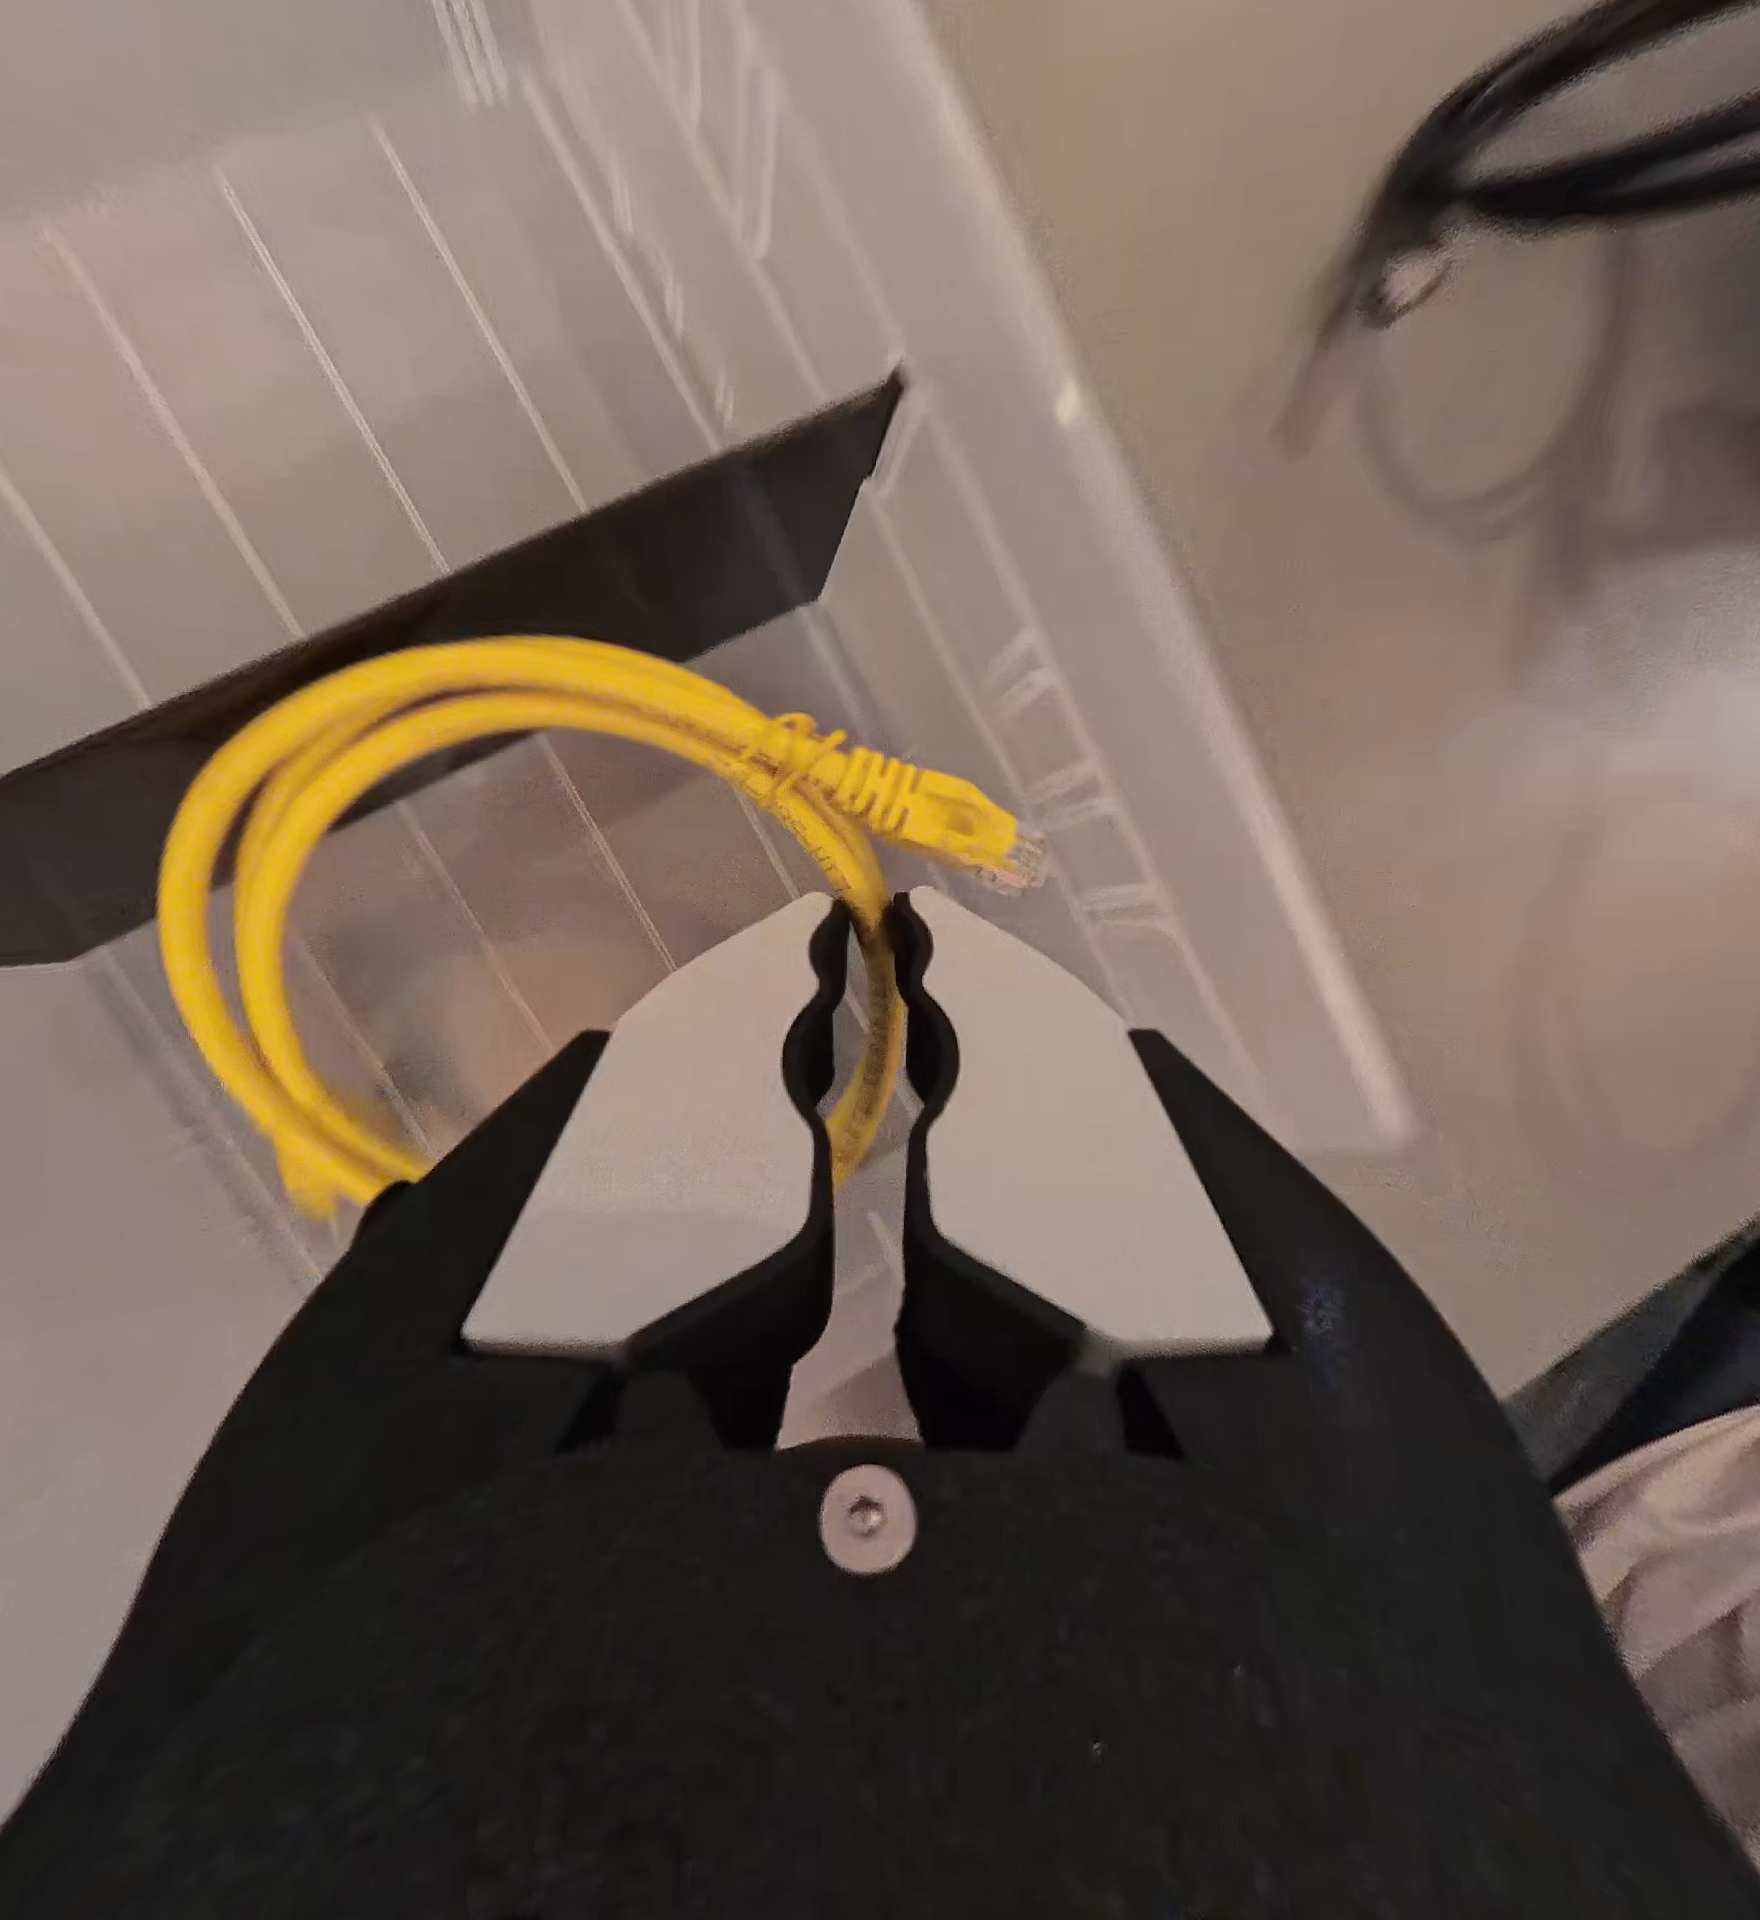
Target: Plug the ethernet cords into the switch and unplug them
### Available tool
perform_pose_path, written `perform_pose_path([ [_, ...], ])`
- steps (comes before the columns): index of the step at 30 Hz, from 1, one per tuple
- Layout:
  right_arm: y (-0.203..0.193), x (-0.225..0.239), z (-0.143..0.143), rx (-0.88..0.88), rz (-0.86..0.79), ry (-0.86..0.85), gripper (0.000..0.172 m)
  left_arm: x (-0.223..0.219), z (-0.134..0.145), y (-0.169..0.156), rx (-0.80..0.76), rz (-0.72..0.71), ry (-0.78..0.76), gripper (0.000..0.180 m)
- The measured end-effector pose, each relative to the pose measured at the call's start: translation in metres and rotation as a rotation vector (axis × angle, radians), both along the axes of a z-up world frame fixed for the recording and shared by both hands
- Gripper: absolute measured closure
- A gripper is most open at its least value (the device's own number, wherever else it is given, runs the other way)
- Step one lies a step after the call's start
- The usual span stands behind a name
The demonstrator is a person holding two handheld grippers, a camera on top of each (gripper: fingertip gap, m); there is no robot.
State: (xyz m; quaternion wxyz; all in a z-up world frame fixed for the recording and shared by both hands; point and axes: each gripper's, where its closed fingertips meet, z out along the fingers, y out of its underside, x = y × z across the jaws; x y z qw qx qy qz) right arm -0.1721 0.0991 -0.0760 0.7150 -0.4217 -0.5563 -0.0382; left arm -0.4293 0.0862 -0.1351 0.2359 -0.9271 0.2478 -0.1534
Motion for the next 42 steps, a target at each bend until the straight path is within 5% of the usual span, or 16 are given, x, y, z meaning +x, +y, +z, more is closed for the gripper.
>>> perform_pose_path([
  [1, 0.0, 0.0, 0.0, 0.0, 0.0, 0.001, 0.148, 0.0, 0.016, -0.004, 0.046, 0.004, -0.042, 0.173],
  [7, -0.001, -0.001, 0.0, 0.001, 0.002, -0.002, 0.148, 0.045, 0.134, -0.054, 0.407, -0.086, -0.381, 0.174],
  [11, -0.002, -0.001, 0.001, 0.002, 0.002, 0.001, 0.148, 0.107, 0.165, -0.089, 0.542, -0.141, -0.572, 0.175],
  [14, -0.003, 0.001, 0.007, 0.0, 0.006, 0.034, 0.148, 0.145, 0.151, -0.104, 0.548, -0.084, -0.54, 0.175],
  [18, -0.001, 0.009, 0.017, -0.012, 0.005, 0.101, 0.148, 0.157, 0.128, -0.124, 0.567, 0.046, -0.264, 0.174],
  [23, 0.012, 0.018, 0.014, -0.058, -0.02, 0.13, 0.148, 0.18, 0.08, -0.17, 0.259, 0.101, -0.273, 0.174],
  [32, 0.021, 0.026, 0.01, -0.079, -0.047, 0.122, 0.148, 0.207, -0.02, -0.137, 0.025, 0.117, -0.299, 0.168],
  [37, 0.021, 0.025, 0.009, -0.085, -0.042, 0.119, 0.148, 0.231, -0.03, -0.156, -0.175, -0.184, -0.332, 0.15],
  [42, 0.02, 0.023, 0.008, -0.089, -0.031, 0.115, 0.148, 0.219, 0.018, -0.157, 0.109, -0.654, -0.298, 0.141],
])
